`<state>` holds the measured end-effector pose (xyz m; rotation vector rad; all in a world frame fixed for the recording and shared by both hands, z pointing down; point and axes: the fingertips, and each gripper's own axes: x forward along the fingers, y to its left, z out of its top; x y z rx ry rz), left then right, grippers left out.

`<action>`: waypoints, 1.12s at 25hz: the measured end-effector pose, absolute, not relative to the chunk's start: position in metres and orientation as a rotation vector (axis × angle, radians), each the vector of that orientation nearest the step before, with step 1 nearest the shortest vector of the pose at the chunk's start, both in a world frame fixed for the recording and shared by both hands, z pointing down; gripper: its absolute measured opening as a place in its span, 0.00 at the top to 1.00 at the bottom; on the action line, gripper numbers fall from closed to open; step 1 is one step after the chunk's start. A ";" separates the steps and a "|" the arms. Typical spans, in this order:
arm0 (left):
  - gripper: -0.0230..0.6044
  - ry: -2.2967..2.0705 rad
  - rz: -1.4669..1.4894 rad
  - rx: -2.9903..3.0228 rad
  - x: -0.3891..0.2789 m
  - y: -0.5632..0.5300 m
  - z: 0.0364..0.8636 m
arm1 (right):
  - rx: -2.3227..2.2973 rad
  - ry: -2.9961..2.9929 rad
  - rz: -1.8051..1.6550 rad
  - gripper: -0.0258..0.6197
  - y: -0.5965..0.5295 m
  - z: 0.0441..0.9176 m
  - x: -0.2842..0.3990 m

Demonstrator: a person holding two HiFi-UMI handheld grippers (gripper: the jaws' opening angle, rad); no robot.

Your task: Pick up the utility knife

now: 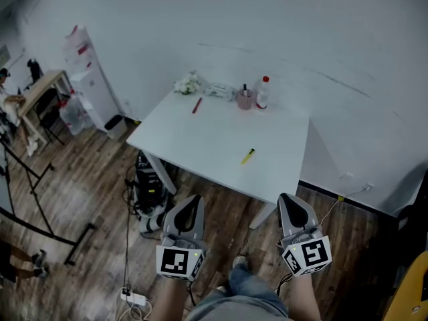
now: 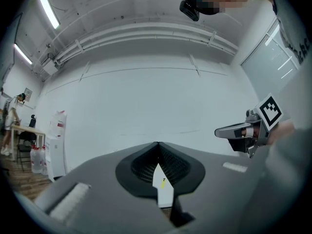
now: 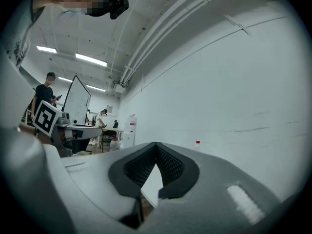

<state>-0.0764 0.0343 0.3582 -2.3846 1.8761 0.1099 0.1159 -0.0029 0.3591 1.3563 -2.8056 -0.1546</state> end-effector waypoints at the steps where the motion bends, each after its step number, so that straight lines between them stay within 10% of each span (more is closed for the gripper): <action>1: 0.93 1.873 0.111 -2.382 -0.075 0.029 0.357 | 1.353 -2.809 -0.155 0.96 -0.009 0.359 0.116; 28: 0.93 1.959 0.094 -2.290 -0.051 -0.079 0.350 | 1.201 -2.890 -0.110 0.96 -0.136 0.363 0.126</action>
